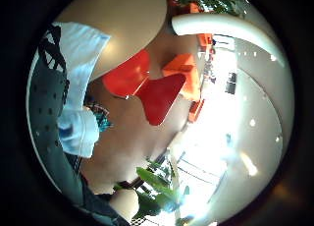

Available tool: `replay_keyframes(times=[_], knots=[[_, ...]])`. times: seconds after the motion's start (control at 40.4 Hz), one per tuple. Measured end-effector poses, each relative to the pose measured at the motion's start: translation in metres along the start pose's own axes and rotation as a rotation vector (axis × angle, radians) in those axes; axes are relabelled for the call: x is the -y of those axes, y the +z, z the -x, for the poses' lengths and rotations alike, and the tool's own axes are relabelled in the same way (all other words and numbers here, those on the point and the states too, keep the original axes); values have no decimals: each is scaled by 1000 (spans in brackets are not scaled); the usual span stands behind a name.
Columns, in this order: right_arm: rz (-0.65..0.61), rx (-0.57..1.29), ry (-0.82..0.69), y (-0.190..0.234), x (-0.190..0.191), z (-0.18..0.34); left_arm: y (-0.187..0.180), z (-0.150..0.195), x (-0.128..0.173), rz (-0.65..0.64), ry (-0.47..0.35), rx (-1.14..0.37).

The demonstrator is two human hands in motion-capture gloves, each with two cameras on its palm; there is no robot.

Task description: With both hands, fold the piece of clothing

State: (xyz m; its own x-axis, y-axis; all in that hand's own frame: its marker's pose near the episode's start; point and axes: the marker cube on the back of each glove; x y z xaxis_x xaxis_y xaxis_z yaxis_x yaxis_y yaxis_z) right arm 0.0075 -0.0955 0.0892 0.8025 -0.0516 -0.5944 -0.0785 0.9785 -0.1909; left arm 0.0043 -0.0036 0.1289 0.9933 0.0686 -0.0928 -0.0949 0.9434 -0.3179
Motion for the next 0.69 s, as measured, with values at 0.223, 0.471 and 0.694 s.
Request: replay_keyframes(times=[0.223, 0.471, 0.694], knots=[[26, 81, 78, 3, 55, 22, 15, 22, 69, 75, -274, 199], [-145, 165, 122, 13, 47, 10, 10, 24, 58, -157, -366, 135], [146, 334, 90, 59, 18, 5, 57, 9, 32, -160, -255, 134]])
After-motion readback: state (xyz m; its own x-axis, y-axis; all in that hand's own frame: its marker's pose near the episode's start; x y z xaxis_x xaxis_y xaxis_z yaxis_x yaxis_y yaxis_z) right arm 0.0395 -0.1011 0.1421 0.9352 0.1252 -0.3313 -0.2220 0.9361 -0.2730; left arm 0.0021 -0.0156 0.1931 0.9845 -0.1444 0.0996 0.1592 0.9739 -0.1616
